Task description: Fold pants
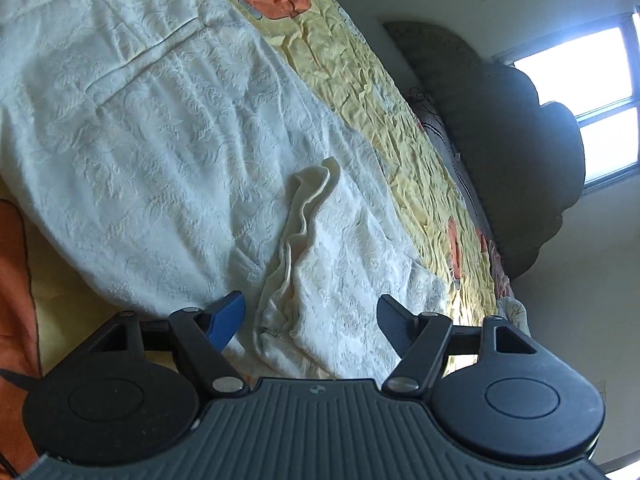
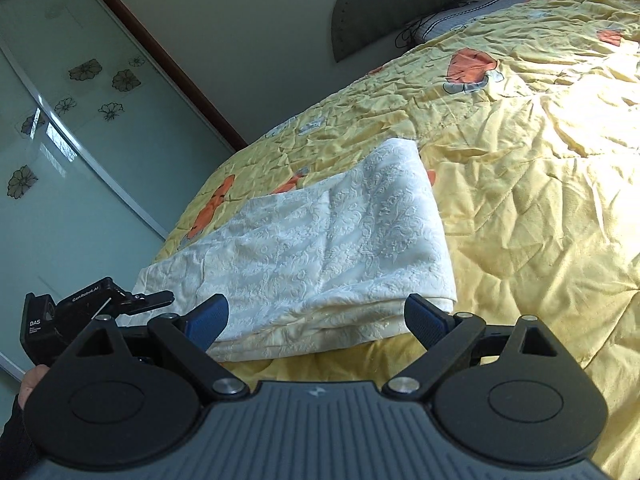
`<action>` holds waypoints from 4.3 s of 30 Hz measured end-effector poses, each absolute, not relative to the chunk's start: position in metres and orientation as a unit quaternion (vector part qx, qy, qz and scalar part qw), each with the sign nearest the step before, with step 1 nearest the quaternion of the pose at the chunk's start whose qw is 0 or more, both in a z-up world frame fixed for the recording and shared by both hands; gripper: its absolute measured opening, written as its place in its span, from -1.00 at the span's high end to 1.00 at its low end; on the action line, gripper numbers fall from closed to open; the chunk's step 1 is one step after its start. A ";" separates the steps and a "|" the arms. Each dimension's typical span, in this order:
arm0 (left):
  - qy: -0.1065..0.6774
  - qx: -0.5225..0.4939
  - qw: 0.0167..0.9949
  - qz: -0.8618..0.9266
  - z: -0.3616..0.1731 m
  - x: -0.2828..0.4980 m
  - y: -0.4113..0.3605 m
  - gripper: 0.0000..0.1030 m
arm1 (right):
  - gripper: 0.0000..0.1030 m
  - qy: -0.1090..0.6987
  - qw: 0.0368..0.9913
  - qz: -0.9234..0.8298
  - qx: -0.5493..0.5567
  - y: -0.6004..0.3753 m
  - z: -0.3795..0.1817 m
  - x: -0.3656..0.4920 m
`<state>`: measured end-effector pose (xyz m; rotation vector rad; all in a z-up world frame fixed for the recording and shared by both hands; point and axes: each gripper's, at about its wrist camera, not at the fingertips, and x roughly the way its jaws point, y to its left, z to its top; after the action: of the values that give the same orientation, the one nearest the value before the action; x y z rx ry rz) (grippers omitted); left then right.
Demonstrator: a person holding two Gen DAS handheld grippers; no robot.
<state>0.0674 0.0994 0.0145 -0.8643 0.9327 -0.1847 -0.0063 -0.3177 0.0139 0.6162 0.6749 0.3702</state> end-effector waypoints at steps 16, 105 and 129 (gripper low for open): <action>0.398 -0.159 0.895 -0.122 0.053 0.085 0.061 0.69 | -0.86 0.316 0.880 0.173 0.311 -0.328 0.010 -0.009; 0.280 -0.334 0.898 0.058 0.051 -0.026 0.201 -0.42 | -0.92 0.273 0.877 0.390 -0.056 -0.098 0.050 0.057; 0.261 -0.534 0.801 0.070 0.032 -0.021 0.265 -0.70 | -0.65 0.325 0.841 0.425 0.080 0.000 0.002 0.112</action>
<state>-0.0211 0.2653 0.0317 -1.1442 0.5593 0.1502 0.1121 -0.0001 0.0017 0.1699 0.6876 0.8976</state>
